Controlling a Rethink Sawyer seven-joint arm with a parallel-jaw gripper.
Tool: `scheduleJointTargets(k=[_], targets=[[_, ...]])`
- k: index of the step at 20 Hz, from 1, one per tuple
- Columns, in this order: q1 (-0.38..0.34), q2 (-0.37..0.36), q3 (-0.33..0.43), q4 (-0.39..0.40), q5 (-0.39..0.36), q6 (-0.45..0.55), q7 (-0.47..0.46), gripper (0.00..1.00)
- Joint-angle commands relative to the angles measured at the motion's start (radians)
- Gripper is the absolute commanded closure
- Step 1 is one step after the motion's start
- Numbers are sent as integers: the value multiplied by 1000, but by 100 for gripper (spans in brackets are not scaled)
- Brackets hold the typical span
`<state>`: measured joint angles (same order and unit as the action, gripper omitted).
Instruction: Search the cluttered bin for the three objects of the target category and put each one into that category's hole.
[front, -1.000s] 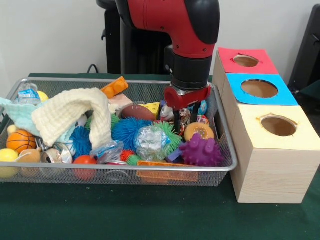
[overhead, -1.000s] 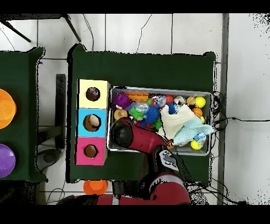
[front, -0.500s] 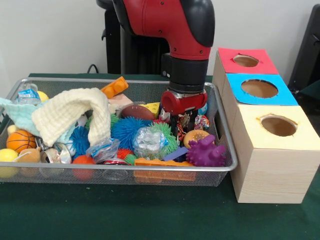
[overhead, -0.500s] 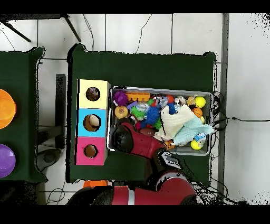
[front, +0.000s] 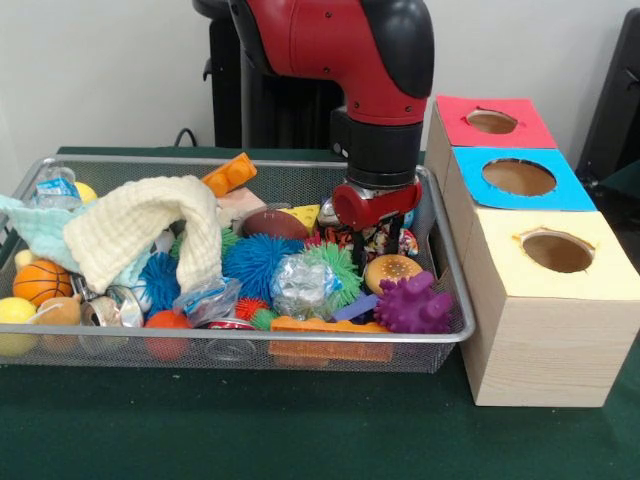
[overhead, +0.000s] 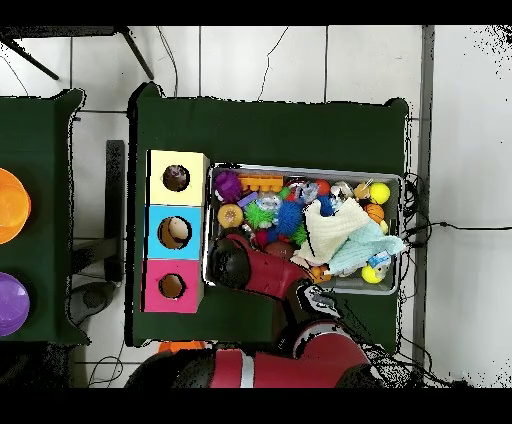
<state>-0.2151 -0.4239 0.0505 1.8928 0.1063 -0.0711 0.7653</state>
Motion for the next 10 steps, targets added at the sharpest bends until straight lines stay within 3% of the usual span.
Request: scheduleJointTargets(k=[1,6,10], targets=[[18,32,74,-55,36,220,209,0],[10,-15,99,-74,57,333,217,0],[17,-29,92,-77,54,331,221,0]])
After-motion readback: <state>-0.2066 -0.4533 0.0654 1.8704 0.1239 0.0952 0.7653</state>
